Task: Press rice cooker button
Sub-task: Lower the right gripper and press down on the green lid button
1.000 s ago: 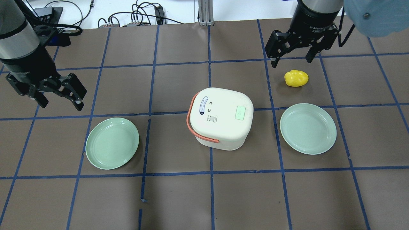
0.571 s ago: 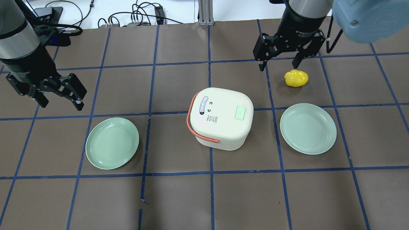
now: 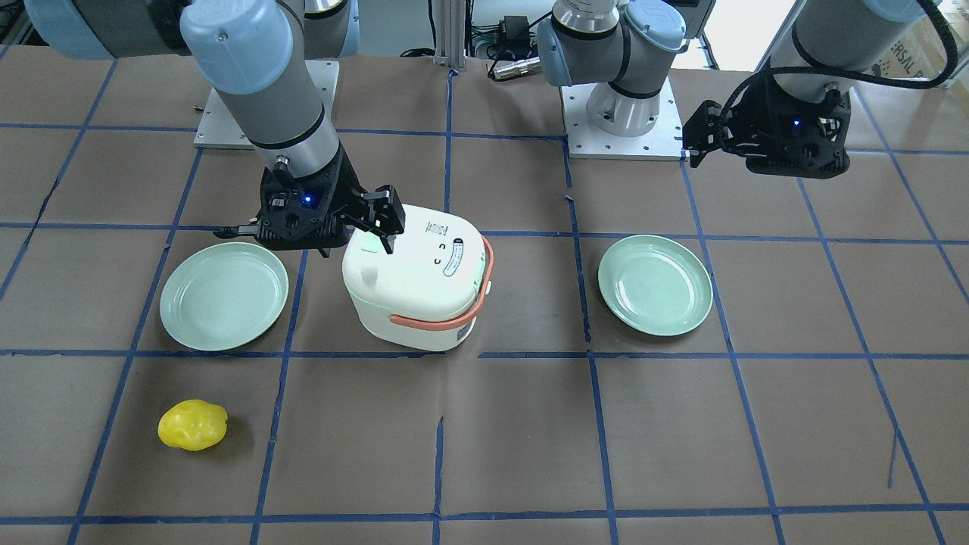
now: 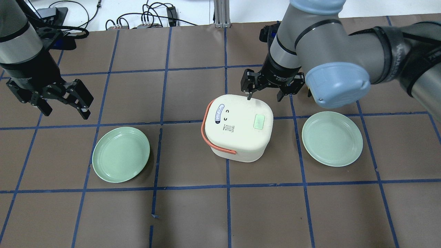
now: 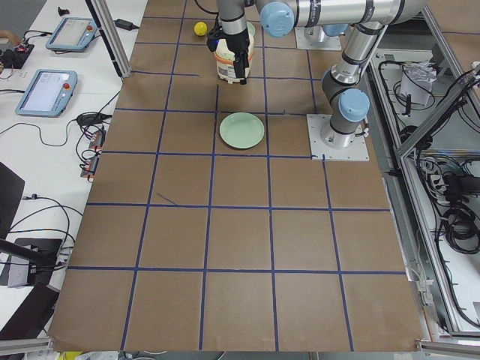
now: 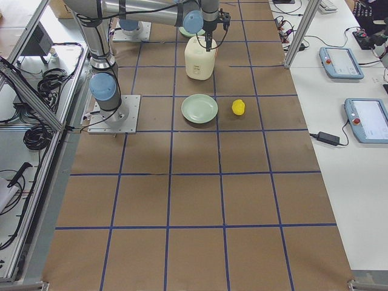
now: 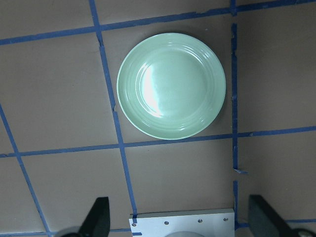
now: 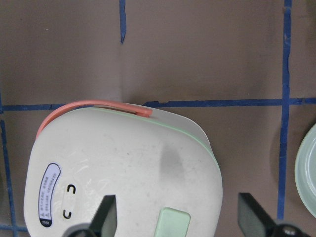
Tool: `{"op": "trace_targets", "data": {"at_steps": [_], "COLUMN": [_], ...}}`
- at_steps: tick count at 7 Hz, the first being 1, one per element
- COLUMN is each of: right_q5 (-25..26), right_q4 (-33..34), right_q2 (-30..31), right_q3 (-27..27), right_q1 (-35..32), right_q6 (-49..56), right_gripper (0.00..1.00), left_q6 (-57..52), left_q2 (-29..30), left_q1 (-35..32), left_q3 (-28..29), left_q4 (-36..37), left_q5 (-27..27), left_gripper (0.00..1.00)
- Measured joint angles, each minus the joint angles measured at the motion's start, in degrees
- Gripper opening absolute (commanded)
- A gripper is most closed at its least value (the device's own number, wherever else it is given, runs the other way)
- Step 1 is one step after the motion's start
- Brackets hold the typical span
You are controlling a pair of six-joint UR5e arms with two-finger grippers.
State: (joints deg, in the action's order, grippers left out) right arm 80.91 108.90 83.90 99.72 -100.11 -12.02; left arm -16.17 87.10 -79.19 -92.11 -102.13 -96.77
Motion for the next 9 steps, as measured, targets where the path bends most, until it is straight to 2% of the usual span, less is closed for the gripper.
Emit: {"op": "trace_targets", "data": {"at_steps": [2, 9], "right_q5": [0.1, -0.3], "right_q4": [-0.8, -3.8], "right_q2": [0.2, 0.1], "right_q3": [1.6, 2.1], "right_q1": [-0.4, -1.6], "right_q6": [-2.1, -5.3], "right_gripper": [0.10, 0.10], "left_q6": [0.0, 0.0], "left_q2": [0.0, 0.0], "left_q1": [0.0, 0.0], "left_q3": [0.0, 0.0], "left_q4": [0.0, 0.0], "left_q5": [0.0, 0.0], "left_gripper": [1.00, 1.00]}}
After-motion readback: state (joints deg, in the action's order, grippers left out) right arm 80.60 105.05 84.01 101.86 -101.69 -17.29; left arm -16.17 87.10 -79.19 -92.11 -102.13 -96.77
